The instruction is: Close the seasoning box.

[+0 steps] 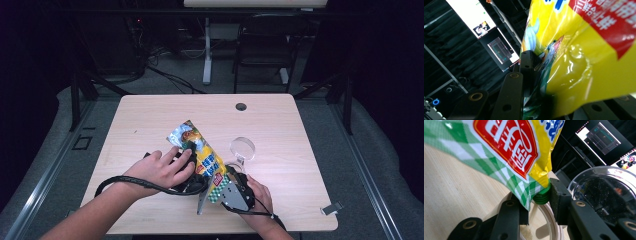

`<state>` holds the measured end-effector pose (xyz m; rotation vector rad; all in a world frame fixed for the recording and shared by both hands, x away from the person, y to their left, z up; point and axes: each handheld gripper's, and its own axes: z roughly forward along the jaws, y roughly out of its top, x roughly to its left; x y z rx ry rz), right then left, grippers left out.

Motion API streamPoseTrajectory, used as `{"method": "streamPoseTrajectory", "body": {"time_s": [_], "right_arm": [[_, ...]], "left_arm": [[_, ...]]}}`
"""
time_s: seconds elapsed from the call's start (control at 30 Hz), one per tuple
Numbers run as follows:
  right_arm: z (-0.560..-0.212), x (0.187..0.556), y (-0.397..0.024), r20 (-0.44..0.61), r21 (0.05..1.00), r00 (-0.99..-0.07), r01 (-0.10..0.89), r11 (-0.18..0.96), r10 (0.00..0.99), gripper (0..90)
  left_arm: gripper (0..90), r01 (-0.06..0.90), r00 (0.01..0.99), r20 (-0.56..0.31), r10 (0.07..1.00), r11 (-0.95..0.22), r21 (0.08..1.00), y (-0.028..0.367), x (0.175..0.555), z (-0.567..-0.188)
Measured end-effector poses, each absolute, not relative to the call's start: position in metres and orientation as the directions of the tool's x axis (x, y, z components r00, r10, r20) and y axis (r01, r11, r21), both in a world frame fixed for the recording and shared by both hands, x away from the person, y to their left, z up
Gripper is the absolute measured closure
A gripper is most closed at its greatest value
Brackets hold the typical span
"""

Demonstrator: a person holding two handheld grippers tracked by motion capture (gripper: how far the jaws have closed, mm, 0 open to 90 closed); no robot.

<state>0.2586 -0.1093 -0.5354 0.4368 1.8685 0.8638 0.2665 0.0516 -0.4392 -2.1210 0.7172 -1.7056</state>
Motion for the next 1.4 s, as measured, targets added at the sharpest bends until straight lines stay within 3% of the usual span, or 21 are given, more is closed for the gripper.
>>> {"method": "streamPoseTrajectory", "body": {"time_s": [1.4], "right_arm": [[-0.5363, 0.2592, -0.1091, -0.635, 0.728, -0.446, -0.074, 0.681, 0.631, 70.7]], "left_arm": [[78.3, -0.194, 0.158, 0.807, -0.569, -0.819, -0.540, 0.0506, 0.2663, -0.4399]]}}
